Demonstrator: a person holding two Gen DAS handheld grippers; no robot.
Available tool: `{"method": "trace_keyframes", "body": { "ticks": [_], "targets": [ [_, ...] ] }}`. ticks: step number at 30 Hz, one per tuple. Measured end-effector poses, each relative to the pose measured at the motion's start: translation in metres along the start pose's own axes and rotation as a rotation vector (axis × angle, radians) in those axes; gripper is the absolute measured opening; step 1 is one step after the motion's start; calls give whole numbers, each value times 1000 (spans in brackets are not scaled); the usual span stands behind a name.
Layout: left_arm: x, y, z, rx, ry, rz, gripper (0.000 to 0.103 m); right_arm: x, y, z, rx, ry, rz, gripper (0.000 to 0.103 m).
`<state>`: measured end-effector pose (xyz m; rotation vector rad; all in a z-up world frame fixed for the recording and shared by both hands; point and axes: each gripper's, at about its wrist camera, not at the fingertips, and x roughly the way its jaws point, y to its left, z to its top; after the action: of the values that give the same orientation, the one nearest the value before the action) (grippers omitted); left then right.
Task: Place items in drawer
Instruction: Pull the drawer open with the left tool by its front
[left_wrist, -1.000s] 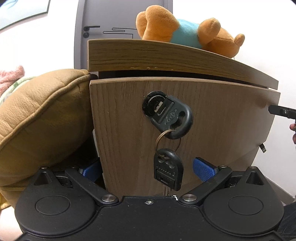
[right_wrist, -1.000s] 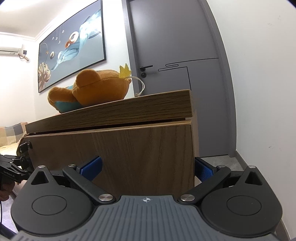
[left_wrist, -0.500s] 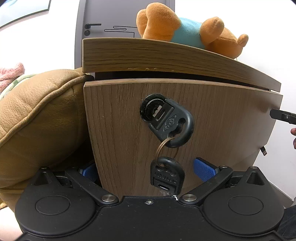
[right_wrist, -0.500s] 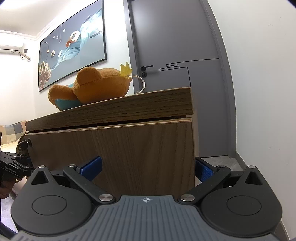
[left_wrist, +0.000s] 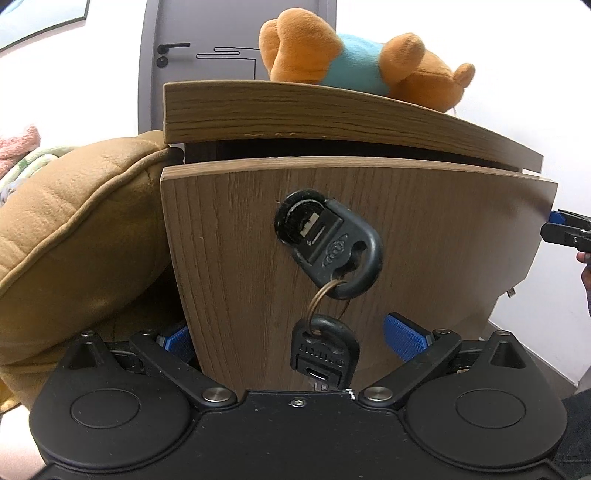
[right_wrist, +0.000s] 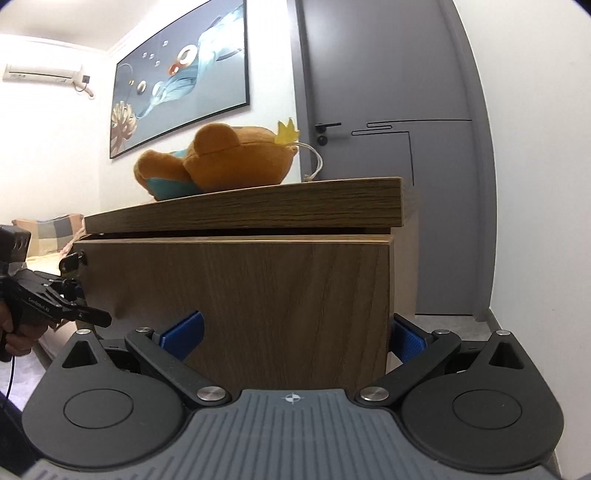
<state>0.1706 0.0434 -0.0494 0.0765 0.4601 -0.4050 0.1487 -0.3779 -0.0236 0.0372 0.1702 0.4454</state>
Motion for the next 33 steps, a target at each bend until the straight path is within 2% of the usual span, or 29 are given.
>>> {"method": "trace_keyframes", "body": {
  "ticks": [6, 10, 15, 25, 33],
  "targets": [
    [-17, -5, -3, -8, 5, -14, 100, -15, 3, -1, -11, 17, 36, 103],
    [-19, -21, -12, -18, 6, -23, 100, -27, 9, -5, -32, 24, 50, 103],
    [-35, -27, -16, 8, 4, -49, 100, -45, 15, -10, -26, 12, 68, 103],
    [-70, -41, -33, 38, -5, -42, 100, -79, 31, -17, -47, 8, 95, 103],
    [-81, -56, -38, 64, -2, -20, 102, -97, 44, -20, -76, 16, 93, 103]
  ]
}}
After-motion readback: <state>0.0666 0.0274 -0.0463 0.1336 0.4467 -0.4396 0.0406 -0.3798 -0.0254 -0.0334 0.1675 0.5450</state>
